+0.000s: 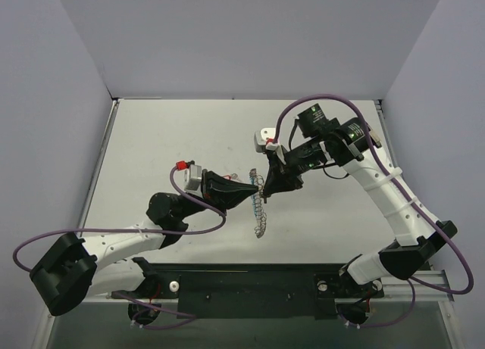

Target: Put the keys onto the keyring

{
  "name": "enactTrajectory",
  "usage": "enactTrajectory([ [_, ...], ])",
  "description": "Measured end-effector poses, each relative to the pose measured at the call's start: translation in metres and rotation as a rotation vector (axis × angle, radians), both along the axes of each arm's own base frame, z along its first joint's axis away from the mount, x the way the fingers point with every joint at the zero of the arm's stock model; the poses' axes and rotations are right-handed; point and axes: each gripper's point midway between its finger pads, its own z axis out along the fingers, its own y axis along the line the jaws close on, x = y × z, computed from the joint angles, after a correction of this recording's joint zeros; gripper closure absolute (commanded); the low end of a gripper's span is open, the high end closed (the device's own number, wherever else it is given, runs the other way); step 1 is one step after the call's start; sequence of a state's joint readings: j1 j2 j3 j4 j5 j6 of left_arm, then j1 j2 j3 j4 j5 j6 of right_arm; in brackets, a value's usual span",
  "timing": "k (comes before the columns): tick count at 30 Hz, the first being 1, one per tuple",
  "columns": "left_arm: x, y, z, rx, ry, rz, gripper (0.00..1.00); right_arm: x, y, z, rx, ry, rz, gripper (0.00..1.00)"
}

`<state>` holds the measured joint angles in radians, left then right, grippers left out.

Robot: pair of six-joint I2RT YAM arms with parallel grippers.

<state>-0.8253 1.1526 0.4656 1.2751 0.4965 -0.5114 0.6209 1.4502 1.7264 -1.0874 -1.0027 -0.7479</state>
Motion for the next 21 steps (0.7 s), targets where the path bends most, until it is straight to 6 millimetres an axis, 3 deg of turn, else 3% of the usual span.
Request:
enactTrajectory([
  [11,0.0,0.002,-0.006,-0.015,0.04,0.069,1.0,-0.001,0.003,-0.011,-0.06,-0.098,0.016,1.0],
  [18,0.01,0.004,-0.008,-0.036,0.076,0.166,1.0,0.01,0.007,-0.014,-0.104,-0.175,-0.046,1.0],
  [21,0.013,0.005,-0.009,-0.042,0.092,0.19,1.0,0.013,0.007,-0.014,-0.108,-0.178,-0.064,0.91],
])
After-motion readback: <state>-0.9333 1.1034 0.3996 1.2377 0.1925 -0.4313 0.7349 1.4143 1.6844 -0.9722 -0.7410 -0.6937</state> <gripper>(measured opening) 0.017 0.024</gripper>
